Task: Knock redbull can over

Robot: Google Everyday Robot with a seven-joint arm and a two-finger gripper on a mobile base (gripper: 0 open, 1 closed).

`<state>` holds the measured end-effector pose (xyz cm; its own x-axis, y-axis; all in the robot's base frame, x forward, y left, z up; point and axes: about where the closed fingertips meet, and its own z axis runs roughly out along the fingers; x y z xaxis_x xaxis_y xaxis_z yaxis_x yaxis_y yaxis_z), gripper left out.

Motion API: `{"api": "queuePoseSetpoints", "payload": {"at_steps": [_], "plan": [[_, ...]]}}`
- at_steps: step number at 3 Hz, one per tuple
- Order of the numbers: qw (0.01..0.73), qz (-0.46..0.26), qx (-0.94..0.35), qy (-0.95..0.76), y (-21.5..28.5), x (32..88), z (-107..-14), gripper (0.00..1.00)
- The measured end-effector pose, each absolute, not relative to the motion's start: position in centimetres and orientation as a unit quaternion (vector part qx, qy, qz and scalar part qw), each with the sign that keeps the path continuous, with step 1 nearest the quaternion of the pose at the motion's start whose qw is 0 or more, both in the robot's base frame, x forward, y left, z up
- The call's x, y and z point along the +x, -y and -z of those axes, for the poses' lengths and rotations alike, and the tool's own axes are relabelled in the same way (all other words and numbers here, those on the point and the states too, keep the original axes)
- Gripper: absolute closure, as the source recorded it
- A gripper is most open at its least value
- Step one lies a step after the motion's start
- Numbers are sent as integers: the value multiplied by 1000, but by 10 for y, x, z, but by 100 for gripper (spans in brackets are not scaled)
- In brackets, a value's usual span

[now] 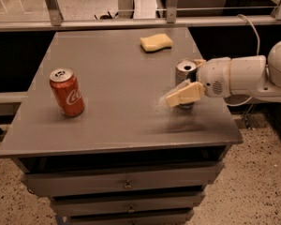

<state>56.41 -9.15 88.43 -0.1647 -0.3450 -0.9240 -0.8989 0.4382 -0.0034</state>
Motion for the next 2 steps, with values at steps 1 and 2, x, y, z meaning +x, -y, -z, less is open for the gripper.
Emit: {"api": "queuePoseSetpoints", "payload": {"at_steps": [1, 2], "plan": [[483, -310, -445, -687, 61, 573, -894, 0], [487, -318, -452, -677, 40, 579, -899, 0]]}}
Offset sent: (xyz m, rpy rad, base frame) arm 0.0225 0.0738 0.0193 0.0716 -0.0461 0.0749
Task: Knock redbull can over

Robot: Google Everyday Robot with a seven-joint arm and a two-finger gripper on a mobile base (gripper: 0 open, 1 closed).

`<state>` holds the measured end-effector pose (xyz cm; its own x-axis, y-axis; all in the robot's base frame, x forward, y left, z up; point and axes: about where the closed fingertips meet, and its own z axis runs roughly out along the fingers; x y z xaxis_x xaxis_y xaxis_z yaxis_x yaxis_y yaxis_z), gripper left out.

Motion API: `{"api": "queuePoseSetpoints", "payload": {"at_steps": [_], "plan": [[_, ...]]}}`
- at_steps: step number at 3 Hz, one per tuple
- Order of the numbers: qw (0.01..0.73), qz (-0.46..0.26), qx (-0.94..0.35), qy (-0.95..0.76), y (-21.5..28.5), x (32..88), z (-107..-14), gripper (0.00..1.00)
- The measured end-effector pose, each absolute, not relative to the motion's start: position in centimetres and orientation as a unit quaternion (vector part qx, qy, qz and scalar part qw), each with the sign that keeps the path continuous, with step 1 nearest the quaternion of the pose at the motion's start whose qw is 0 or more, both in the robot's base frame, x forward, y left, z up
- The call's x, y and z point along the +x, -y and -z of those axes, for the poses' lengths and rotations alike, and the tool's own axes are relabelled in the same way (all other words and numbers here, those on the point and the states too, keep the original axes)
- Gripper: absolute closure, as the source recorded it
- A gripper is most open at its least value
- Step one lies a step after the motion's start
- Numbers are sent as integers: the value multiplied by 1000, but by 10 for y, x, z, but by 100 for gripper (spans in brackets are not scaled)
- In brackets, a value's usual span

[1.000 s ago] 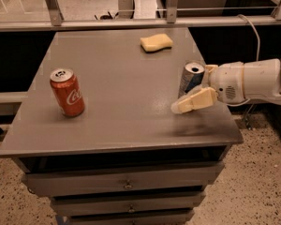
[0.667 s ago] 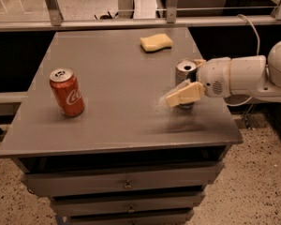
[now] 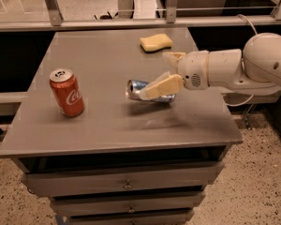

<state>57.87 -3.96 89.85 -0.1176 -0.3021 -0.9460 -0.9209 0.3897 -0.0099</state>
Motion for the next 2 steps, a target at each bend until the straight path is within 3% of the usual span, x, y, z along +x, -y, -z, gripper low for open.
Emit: {"api": "queuePoseSetpoints", "payload": {"at_steps": [2], "plan": [[475, -311, -453, -688, 54, 576, -884, 0]]}}
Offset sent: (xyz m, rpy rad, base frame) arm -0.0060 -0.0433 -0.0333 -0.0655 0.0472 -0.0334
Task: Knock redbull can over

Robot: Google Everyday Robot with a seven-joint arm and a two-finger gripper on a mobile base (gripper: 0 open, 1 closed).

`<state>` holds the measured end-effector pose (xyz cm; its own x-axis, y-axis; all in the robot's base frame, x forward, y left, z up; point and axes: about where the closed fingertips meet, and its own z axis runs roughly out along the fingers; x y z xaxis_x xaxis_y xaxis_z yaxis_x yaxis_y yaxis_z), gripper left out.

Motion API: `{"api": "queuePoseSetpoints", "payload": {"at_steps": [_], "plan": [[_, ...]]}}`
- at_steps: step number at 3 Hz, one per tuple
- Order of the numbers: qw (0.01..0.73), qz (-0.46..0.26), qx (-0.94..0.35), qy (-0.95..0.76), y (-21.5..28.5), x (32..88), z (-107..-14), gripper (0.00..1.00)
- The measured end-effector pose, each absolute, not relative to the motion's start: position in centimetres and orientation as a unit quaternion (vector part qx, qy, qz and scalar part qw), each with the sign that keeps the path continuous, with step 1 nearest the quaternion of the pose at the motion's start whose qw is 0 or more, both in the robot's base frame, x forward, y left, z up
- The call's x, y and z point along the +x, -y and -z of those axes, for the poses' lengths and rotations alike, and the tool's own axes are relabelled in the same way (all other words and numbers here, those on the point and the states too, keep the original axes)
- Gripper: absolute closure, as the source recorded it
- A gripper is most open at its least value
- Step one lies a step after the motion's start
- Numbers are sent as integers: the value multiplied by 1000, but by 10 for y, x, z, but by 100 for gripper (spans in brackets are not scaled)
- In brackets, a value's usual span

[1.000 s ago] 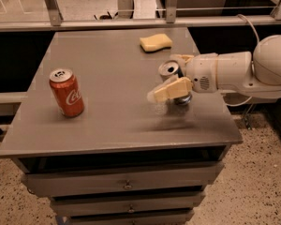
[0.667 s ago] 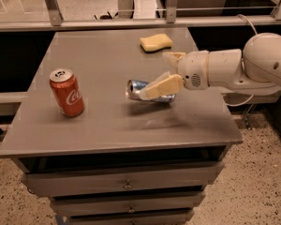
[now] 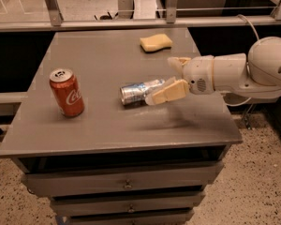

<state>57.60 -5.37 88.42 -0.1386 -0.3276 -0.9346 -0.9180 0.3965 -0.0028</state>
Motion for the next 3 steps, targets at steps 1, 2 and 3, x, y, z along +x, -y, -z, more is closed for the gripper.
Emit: {"api": "queuePoseSetpoints", "payload": {"at_steps": [1, 2, 3], "plan": [[465, -299, -453, -700, 104, 576, -869, 0], [464, -284, -457, -704, 163, 581, -865, 0], [456, -255, -460, -718, 218, 592, -882, 0]]}}
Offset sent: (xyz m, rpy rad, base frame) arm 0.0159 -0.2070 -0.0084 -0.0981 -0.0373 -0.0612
